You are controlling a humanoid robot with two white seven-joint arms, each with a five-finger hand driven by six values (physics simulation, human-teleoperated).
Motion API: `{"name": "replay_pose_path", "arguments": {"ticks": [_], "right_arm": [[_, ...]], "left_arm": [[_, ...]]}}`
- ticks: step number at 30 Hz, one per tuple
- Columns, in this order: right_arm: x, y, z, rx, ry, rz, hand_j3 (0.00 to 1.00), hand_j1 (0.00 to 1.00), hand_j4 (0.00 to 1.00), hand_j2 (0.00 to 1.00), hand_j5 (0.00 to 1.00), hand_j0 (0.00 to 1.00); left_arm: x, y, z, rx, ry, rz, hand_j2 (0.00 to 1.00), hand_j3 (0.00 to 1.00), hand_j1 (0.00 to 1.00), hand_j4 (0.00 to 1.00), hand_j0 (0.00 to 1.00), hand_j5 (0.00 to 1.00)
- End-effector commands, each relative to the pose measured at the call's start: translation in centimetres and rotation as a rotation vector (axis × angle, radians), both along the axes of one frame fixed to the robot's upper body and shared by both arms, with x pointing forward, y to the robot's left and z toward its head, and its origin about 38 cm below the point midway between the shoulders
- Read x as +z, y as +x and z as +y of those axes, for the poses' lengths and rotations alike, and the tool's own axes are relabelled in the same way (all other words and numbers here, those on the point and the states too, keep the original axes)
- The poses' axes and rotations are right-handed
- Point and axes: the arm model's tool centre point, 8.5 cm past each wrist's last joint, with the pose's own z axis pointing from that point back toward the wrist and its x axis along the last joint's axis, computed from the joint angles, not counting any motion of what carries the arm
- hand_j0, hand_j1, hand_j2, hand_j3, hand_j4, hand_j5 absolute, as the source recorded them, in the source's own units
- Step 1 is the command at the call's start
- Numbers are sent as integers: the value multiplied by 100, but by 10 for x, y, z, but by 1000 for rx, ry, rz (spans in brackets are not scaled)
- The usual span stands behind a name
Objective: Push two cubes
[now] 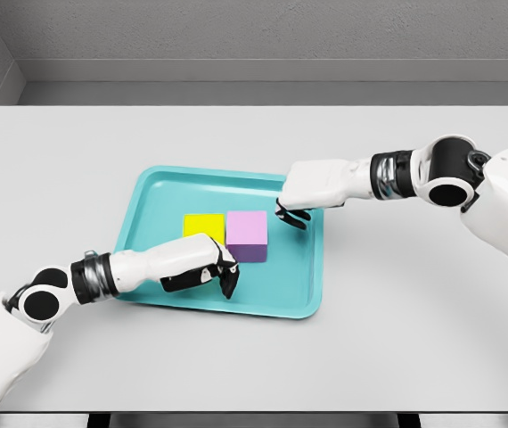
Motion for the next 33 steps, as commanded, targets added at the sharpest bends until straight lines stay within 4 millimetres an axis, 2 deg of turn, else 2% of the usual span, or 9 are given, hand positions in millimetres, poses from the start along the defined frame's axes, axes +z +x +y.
{"name": "replay_pose_path", "arguments": {"ticks": [1,8,33], "right_arm": [[1,0,0,-1,4,1,12,12,12,12,12,12],[-5,-7,7,29,-11,11,12,12,12,12,12,12],[-6,-7,4,26,-19,12,12,12,12,12,12,12]], "left_arm": [[-1,-1,0,-5,13,-5,18,18,18,18,18,18],[-2,-1,-1,-7,11,-4,18,18,18,18,18,18],[-1,-1,-2,-8,11,-7,18,18,18,18,18,18]]}}
